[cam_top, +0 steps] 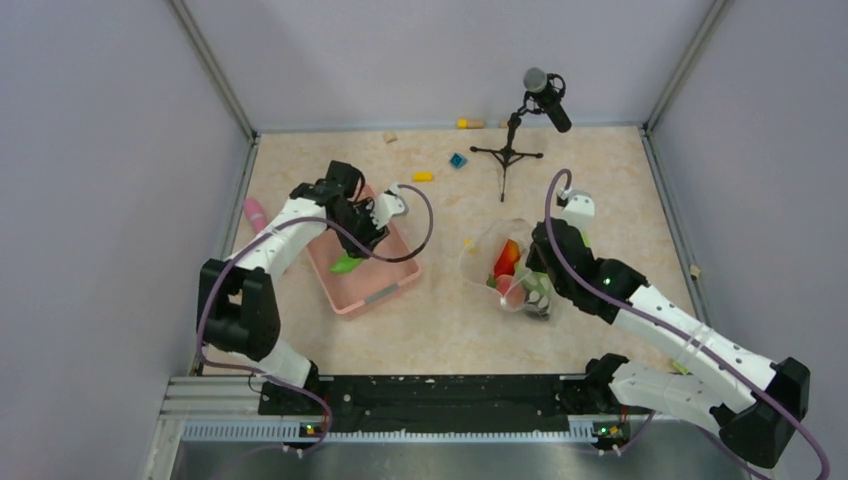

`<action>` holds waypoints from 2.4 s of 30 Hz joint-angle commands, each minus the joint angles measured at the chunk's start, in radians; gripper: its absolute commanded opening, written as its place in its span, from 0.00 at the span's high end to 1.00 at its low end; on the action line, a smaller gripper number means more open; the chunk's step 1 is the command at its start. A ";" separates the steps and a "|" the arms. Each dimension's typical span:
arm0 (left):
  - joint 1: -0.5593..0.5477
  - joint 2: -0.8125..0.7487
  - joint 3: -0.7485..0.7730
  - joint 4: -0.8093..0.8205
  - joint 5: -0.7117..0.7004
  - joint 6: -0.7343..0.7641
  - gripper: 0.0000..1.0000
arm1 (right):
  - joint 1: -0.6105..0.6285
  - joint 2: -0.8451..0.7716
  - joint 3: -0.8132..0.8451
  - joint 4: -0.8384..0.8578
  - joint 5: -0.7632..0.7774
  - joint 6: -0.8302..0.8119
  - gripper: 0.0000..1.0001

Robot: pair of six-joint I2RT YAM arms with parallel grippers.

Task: Place the food in the zip-top bag and seal the zipper
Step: Pick up the fake vegetable from the bin, then place the fake vegetable in the zipper food storage bag.

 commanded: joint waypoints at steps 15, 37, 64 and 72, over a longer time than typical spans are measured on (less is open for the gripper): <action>0.009 -0.412 -0.080 0.696 0.220 -0.534 1.00 | -0.009 -0.041 -0.014 -0.001 0.034 0.018 1.00; -0.413 -0.559 -0.296 1.371 -0.269 -1.379 1.00 | -0.009 -0.157 -0.088 0.011 0.025 0.079 1.00; -0.941 -0.111 -0.355 1.670 -0.924 -1.217 1.00 | -0.009 -0.281 -0.140 0.085 -0.081 0.121 1.00; -0.997 -0.072 -0.367 1.675 -0.883 -1.209 0.86 | -0.009 -0.289 -0.141 0.084 -0.063 0.139 1.00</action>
